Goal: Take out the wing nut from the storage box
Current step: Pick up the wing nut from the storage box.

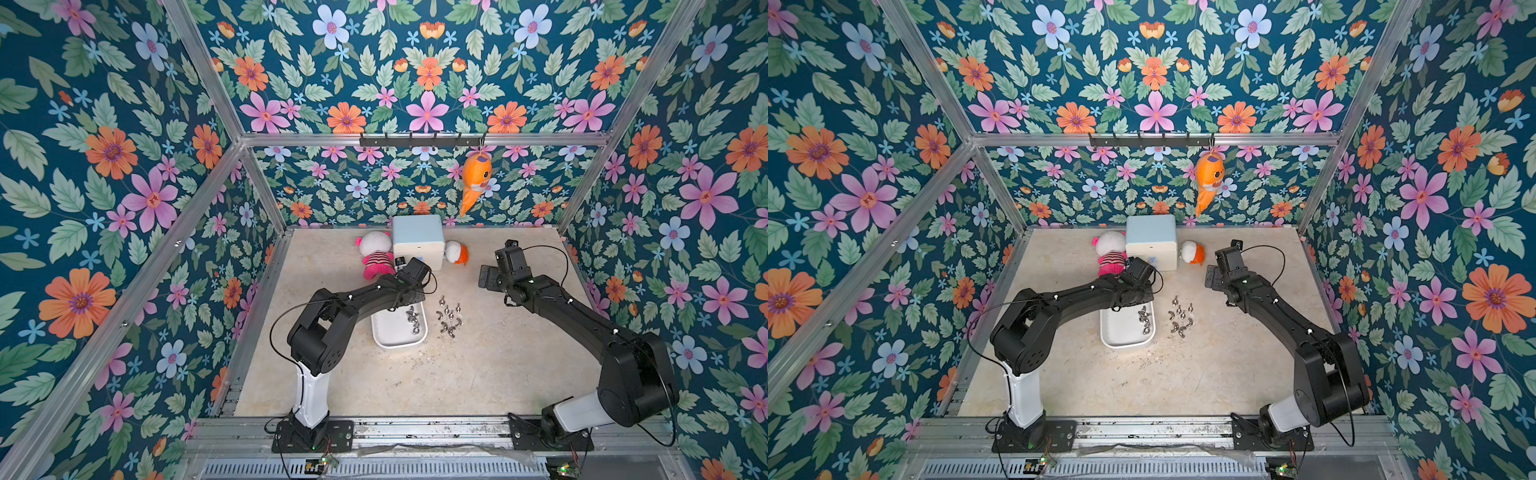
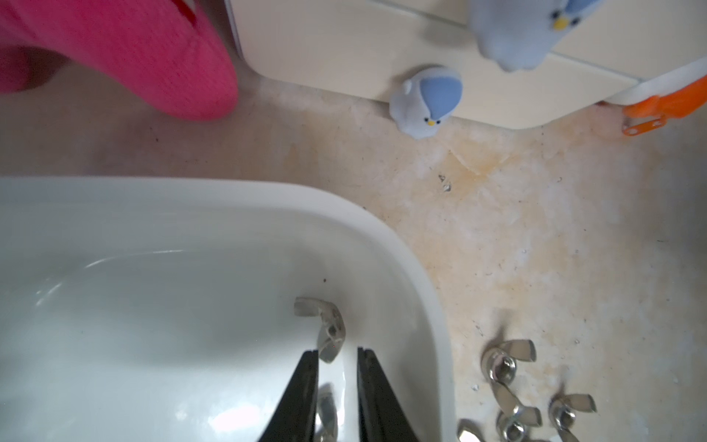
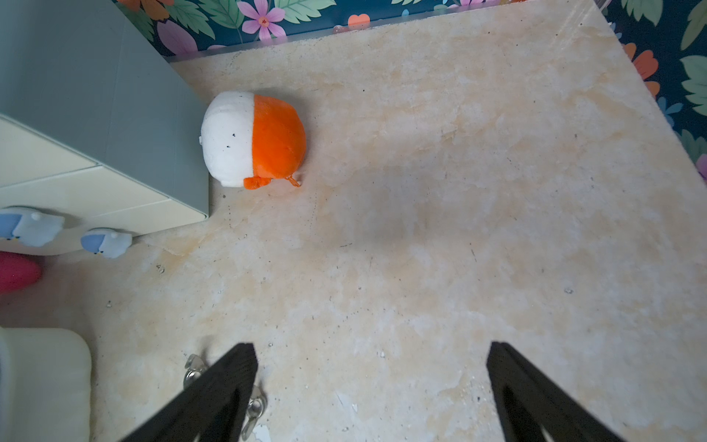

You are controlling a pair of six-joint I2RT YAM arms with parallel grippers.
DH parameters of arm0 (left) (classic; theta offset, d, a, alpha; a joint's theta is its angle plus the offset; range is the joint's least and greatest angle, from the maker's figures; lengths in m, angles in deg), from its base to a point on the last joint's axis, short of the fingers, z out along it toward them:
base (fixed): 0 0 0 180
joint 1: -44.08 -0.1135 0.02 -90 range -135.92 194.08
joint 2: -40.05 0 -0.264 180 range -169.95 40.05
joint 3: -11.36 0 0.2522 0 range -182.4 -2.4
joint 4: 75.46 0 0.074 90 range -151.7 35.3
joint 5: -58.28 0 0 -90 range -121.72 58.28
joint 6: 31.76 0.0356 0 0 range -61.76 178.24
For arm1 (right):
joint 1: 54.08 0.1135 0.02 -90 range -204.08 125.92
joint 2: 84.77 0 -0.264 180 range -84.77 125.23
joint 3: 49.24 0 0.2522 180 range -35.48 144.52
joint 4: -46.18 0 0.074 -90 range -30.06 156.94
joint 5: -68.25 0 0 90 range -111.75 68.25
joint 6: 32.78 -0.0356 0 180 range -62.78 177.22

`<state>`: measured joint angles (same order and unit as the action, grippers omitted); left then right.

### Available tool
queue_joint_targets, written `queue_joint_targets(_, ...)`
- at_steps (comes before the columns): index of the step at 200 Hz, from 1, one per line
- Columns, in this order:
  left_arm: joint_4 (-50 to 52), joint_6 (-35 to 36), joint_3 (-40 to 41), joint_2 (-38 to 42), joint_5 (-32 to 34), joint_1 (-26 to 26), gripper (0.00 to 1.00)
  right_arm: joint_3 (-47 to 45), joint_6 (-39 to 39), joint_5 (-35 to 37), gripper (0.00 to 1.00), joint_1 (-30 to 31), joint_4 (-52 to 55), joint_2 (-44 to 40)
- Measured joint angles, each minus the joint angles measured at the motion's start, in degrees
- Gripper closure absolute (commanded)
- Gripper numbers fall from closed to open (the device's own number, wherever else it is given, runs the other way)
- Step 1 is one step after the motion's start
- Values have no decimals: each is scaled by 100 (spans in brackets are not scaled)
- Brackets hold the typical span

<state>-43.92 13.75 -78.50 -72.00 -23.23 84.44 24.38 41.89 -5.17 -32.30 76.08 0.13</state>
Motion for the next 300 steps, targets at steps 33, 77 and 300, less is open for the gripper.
queue_joint_targets(33,2,2,-15,-111,0,-24,75,0,0,0,1,0,2,0)
queue_joint_targets(77,-24,-22,-9,-212,4,-50,75,-2,0,0,1,0,4,0)
queue_joint_targets(300,-975,-1128,675,133,105,-136,74,-179,-20,-7,1,0,9,-2)
